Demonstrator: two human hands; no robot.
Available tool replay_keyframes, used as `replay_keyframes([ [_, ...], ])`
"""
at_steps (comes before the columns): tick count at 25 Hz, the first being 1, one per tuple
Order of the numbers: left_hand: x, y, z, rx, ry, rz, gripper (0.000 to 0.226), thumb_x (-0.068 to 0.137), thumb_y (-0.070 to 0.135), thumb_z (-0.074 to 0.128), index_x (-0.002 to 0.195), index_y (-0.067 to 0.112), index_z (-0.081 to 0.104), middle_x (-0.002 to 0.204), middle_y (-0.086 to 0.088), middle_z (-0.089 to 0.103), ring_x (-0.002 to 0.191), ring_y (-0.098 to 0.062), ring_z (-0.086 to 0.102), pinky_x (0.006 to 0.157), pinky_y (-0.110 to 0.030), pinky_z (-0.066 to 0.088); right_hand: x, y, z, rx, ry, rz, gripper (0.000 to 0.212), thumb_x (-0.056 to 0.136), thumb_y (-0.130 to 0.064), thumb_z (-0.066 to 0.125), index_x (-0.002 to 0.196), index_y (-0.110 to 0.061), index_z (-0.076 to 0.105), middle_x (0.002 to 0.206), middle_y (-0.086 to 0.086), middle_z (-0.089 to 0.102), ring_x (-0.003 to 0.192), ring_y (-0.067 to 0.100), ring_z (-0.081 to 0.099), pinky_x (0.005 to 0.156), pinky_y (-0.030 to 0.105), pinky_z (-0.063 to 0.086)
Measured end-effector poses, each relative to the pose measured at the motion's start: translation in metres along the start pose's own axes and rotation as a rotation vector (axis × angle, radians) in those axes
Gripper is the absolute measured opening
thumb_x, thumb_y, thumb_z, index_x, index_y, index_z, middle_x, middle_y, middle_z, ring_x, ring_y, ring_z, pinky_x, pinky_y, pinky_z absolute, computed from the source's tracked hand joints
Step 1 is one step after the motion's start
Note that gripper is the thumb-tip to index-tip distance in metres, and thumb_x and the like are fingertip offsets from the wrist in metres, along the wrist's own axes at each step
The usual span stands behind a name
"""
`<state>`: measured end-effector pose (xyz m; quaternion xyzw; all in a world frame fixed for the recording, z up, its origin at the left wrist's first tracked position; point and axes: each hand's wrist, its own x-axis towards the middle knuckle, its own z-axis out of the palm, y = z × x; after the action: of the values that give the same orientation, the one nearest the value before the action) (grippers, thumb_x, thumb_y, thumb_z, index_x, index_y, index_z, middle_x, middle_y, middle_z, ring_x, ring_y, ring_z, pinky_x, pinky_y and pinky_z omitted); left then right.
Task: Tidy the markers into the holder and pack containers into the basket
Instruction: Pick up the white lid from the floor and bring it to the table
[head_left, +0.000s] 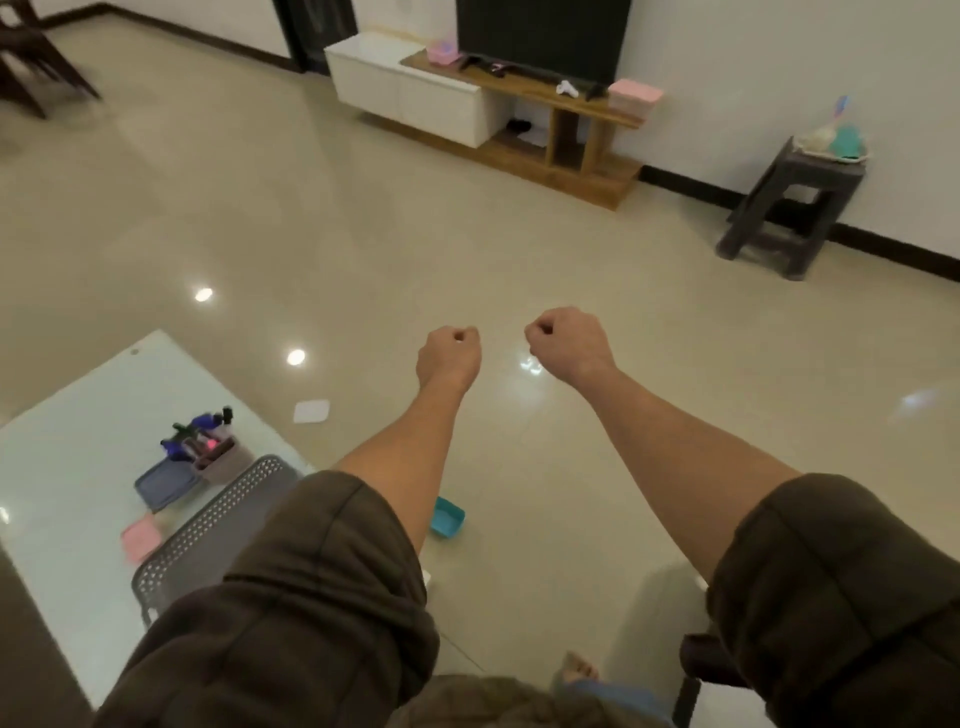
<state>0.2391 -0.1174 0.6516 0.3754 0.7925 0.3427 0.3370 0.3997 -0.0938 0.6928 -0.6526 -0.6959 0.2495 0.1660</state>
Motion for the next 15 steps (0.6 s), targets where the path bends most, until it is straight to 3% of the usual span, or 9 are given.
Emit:
replay_keyframes([
  [3, 0.008, 0.008, 0.016, -0.084, 0.074, -0.102, 0.046, 0.077, 0.05, 0.044, 0.087, 0.014, 0.072, 0.088, -0.006, 0.075, 0.086, -0.033, 0.072, 0.08, -0.044, 0.06, 0.033, 0.002, -0.003, 0.041, -0.072, -0.072, 0.028, 0.089, -0.026, 0.052, 0.083, -0.012, 0.076, 0.082, 0.007, 0.076, 0.083, 0.028, 0.07, 0.076, 0.039, 0.06],
  [7, 0.028, -0.002, 0.016, -0.159, 0.215, -0.237, 0.043, 0.082, 0.05, 0.045, 0.101, 0.02, 0.07, 0.095, -0.004, 0.075, 0.091, -0.03, 0.071, 0.084, -0.043, 0.058, 0.08, -0.011, 0.015, 0.02, -0.21, -0.219, 0.029, 0.092, -0.025, 0.053, 0.083, -0.008, 0.075, 0.082, 0.01, 0.076, 0.079, 0.03, 0.07, 0.073, 0.041, 0.06],
  [10, 0.052, -0.027, 0.011, -0.208, 0.321, -0.333, 0.042, 0.088, 0.048, 0.045, 0.112, 0.02, 0.066, 0.1, -0.003, 0.073, 0.093, -0.028, 0.07, 0.087, -0.043, 0.057, 0.114, -0.029, 0.048, 0.005, -0.305, -0.308, 0.03, 0.093, -0.025, 0.053, 0.08, -0.007, 0.073, 0.079, 0.01, 0.076, 0.074, 0.03, 0.07, 0.066, 0.039, 0.06],
  [15, 0.107, -0.094, 0.022, -0.343, 0.455, -0.537, 0.047, 0.081, 0.053, 0.041, 0.11, 0.024, 0.064, 0.101, -0.001, 0.072, 0.093, -0.028, 0.069, 0.086, -0.043, 0.057, 0.153, -0.052, 0.131, -0.151, -0.501, -0.443, 0.027, 0.094, -0.029, 0.056, 0.083, -0.013, 0.076, 0.078, 0.004, 0.076, 0.077, 0.024, 0.07, 0.072, 0.034, 0.058],
])
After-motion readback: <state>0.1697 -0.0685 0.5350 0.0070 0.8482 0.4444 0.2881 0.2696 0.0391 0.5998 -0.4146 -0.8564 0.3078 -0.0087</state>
